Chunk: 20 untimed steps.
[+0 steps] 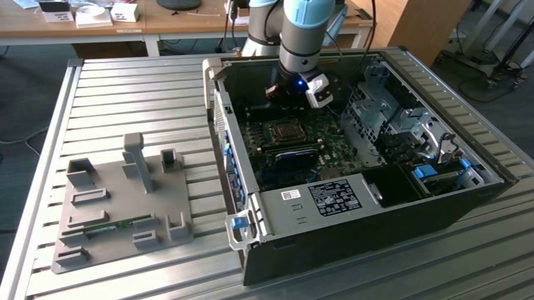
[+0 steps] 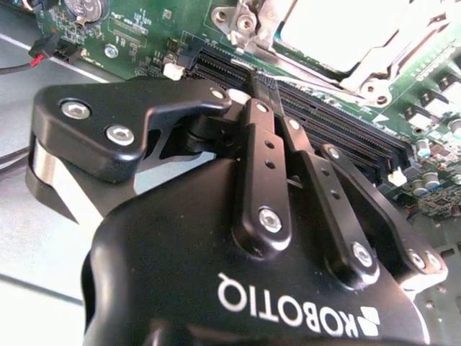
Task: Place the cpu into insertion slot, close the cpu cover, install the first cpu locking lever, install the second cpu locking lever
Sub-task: 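Install the first cpu locking lever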
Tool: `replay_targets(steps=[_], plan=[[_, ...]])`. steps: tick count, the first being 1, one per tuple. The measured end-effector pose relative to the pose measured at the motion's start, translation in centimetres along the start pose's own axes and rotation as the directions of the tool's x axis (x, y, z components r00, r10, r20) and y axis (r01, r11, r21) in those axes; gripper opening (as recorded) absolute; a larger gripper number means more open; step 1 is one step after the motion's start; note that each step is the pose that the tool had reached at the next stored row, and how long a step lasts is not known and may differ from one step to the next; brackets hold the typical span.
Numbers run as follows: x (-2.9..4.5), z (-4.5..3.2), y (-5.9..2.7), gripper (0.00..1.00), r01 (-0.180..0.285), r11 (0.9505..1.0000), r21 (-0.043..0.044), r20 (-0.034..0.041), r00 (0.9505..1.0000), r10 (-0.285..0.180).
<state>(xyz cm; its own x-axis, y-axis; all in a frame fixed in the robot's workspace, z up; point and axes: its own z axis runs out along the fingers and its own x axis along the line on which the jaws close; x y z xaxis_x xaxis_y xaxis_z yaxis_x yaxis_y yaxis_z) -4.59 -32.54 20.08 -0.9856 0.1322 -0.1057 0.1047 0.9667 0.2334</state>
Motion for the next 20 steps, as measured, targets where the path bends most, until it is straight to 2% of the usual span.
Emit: replay_targets(steps=[10,20], plan=[[0.21,-0.10,-0.58,0.11,0.001,1.0000,-0.0010,0.0067,1.0000,-0.001],[0.34,-0.05,-0.28,0.11,0.001,1.0000,-0.0009,0.0078,1.0000,-0.001]])
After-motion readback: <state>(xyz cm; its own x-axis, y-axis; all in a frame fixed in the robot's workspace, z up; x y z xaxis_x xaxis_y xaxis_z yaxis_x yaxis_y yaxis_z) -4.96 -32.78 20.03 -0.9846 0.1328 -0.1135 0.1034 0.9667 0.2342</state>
